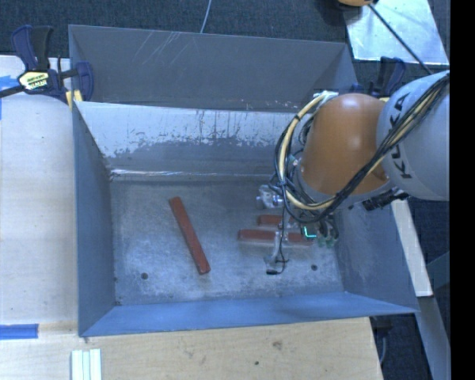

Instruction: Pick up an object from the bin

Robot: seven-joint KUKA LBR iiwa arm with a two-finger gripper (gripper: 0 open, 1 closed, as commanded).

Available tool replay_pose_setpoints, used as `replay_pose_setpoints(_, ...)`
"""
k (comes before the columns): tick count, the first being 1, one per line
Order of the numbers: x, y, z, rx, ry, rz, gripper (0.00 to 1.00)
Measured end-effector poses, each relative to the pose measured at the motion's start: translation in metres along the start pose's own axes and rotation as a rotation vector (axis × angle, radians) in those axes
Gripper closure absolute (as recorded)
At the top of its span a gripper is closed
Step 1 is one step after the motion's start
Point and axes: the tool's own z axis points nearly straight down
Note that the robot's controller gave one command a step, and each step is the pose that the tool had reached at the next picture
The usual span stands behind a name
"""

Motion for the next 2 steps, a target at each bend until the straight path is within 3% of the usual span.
replay_pose_setpoints(1,-0.015,-0.017,0.015,-0.003,-0.015,-0.008,0.00)
replay_pose_setpoints(2,-0.030,-0.066,0.064,0.002,-0.007,0.004,0.00)
